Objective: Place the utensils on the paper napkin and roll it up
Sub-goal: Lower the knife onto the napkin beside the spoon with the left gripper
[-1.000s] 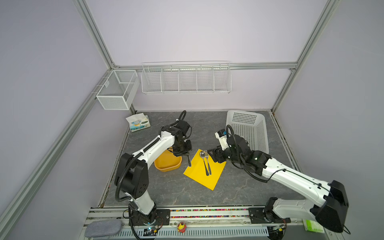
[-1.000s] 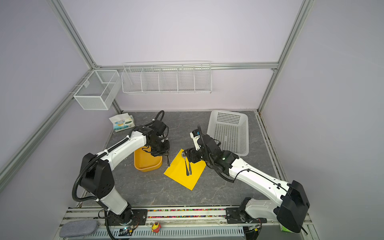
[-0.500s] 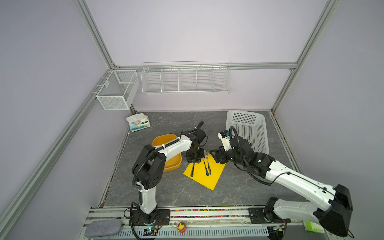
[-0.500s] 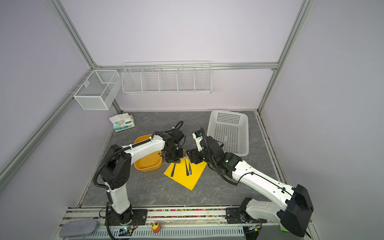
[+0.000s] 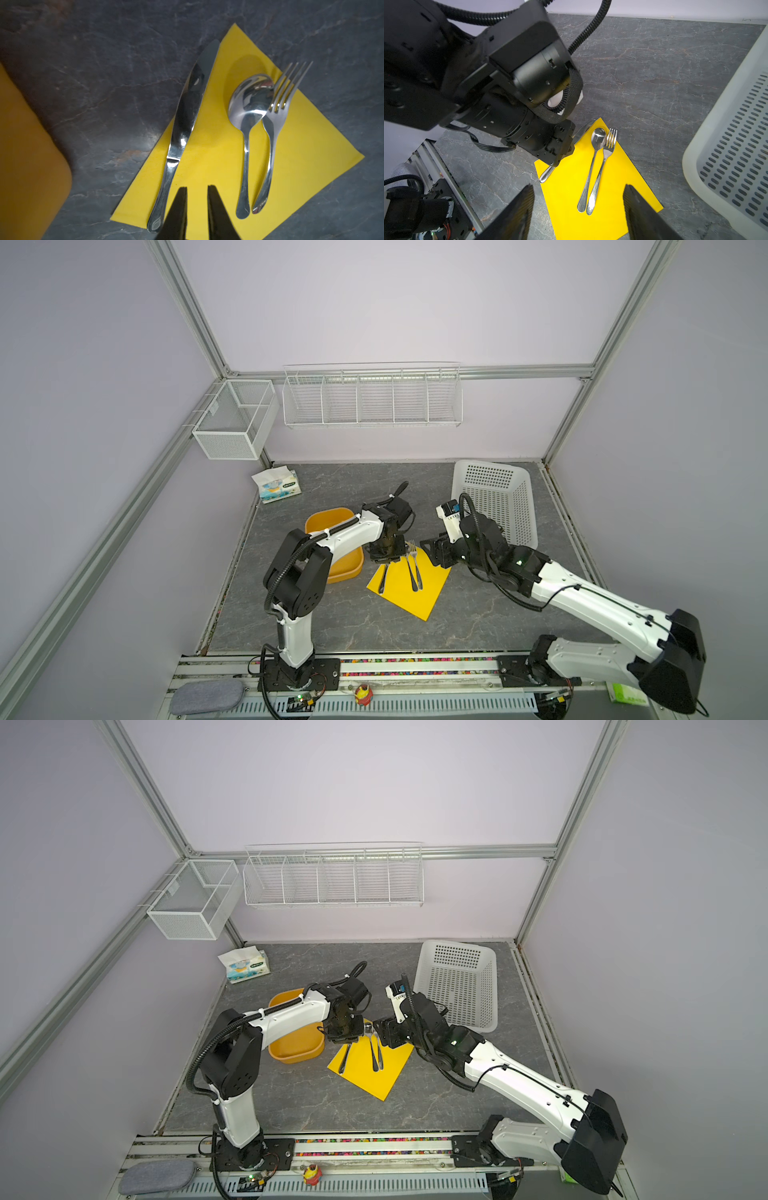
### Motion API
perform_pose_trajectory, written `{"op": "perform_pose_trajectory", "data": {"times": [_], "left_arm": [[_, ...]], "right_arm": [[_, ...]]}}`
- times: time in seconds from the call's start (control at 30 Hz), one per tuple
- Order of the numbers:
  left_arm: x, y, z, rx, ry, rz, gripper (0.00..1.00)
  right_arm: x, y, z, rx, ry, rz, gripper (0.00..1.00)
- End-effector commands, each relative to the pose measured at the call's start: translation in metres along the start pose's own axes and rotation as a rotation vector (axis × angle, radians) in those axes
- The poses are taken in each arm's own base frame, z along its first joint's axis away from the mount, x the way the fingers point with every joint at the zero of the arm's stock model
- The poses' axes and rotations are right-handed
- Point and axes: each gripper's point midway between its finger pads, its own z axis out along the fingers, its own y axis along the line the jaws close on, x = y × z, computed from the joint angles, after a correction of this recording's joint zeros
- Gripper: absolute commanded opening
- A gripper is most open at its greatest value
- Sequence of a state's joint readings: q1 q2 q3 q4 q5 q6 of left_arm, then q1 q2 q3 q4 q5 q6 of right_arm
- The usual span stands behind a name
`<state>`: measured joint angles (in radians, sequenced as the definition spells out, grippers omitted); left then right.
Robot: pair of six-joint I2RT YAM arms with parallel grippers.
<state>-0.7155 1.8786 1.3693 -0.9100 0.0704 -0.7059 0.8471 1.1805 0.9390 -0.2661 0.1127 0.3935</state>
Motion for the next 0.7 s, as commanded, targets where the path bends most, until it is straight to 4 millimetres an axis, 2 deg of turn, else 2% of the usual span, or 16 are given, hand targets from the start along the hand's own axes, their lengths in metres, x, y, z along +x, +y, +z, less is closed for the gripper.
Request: {"op": "perform_pose_trajectory", "data": {"times": [0.0, 0.67], "left_arm": [[-0.001, 0.015, -0.010, -0.034, -0.029, 0.016, 0.21], [0.011, 0.023, 0.021, -0.061, 0.067, 0.050, 0.24]], "right_arm": [[0.006, -0.003, 0.001, 0.012, 0.008, 0.003, 0.71], [0.004, -0.001, 0.006, 0.011, 0.020, 0.004, 0.71]]}}
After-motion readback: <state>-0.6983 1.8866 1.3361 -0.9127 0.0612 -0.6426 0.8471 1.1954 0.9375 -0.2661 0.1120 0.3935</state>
